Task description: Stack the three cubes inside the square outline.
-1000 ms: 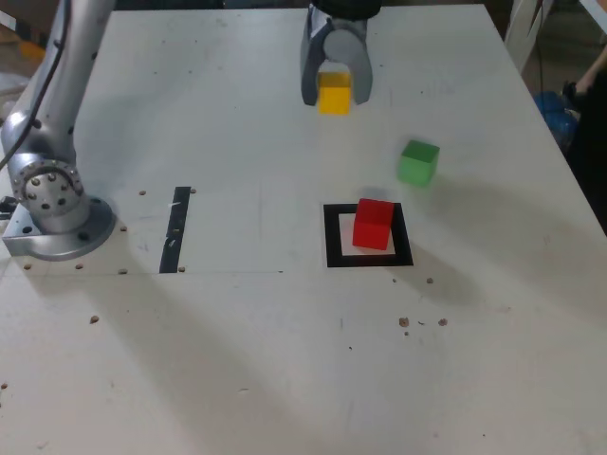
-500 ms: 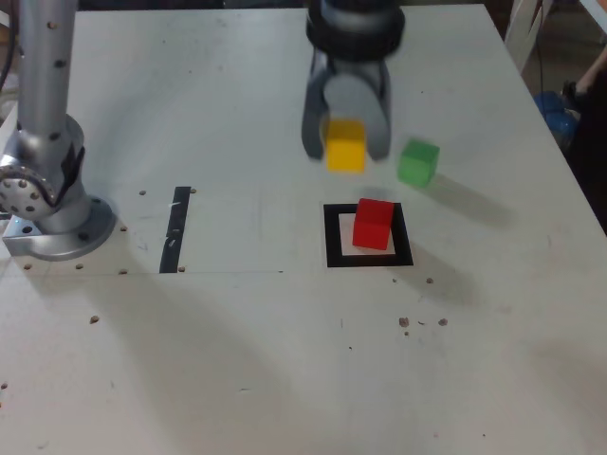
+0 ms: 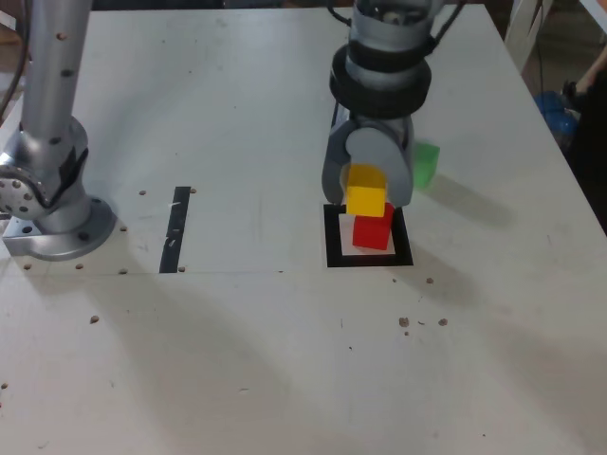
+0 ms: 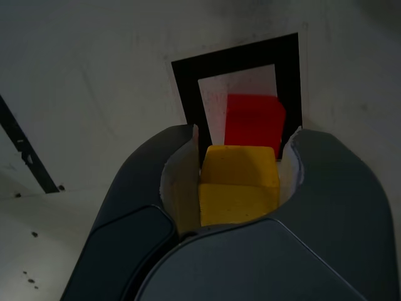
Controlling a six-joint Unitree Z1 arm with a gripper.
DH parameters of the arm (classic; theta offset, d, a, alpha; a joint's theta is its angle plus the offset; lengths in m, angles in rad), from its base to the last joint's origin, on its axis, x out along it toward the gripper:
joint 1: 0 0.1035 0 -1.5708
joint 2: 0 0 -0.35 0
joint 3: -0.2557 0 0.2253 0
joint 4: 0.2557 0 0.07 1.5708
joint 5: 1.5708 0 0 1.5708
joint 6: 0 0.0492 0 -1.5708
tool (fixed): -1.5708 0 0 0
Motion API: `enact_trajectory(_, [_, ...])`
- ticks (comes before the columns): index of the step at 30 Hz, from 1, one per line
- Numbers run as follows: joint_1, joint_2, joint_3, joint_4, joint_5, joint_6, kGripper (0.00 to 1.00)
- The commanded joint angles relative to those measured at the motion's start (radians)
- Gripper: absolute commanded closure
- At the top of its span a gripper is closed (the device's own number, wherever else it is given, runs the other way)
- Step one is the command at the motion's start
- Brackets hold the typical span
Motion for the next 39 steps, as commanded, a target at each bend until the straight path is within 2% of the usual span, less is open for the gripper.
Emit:
enact_trajectory(1, [0.0, 0.006, -0.001, -0.001, 0.008, 0.0, 0.75])
enact_trajectory(12, [0.012, 0.035, 0.002, -0.01, 0.024, 0.011, 0.75])
enact_trajectory(30, [0.013, 0.063, -0.008, -0.031, 0.024, 0.026, 0.74])
enact_trajectory(35, [0.018, 0.066, -0.003, -0.035, 0.027, 0.028, 0.67])
enact_trajectory(39, [0.024, 0.067, 0.002, -0.035, 0.027, 0.033, 0.55])
